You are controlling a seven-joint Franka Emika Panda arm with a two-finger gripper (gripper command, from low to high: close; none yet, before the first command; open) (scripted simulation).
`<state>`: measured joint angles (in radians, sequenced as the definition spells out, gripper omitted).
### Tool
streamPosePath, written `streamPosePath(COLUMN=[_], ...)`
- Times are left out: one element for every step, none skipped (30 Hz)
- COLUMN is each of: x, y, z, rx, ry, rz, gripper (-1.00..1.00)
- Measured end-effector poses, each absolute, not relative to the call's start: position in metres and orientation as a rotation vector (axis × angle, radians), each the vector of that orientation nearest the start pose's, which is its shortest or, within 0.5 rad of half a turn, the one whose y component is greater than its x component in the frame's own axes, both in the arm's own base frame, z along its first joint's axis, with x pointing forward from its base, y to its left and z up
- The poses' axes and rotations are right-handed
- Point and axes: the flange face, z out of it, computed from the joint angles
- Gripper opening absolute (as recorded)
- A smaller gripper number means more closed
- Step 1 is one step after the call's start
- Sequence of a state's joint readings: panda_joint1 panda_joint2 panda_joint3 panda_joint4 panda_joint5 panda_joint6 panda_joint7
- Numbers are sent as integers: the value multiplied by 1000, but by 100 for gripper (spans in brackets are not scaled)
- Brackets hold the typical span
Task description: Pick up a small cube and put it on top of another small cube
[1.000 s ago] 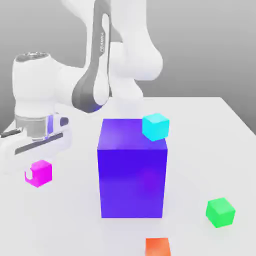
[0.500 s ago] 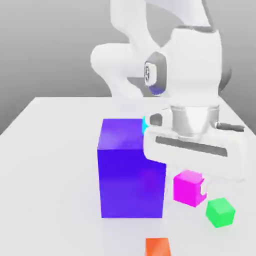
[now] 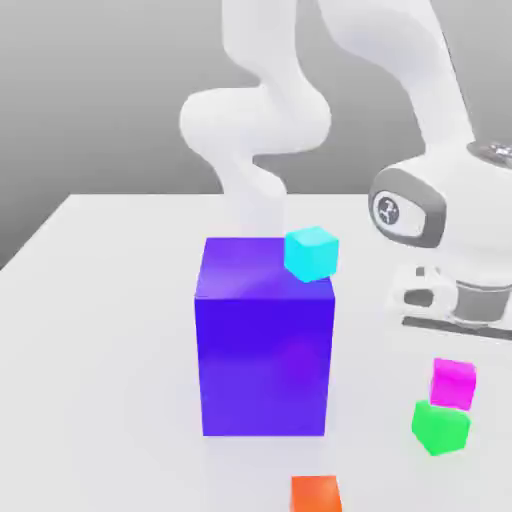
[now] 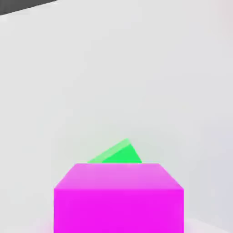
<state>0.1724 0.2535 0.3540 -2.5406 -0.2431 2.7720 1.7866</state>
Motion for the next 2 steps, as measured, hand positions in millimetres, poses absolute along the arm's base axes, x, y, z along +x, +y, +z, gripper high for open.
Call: streamPosePath(x=[383,383], y=[244,244], z=[184,184], rx=[-2721,-2721], ry=[1565,1565], rz=[-2,-2], gripper=[100,100])
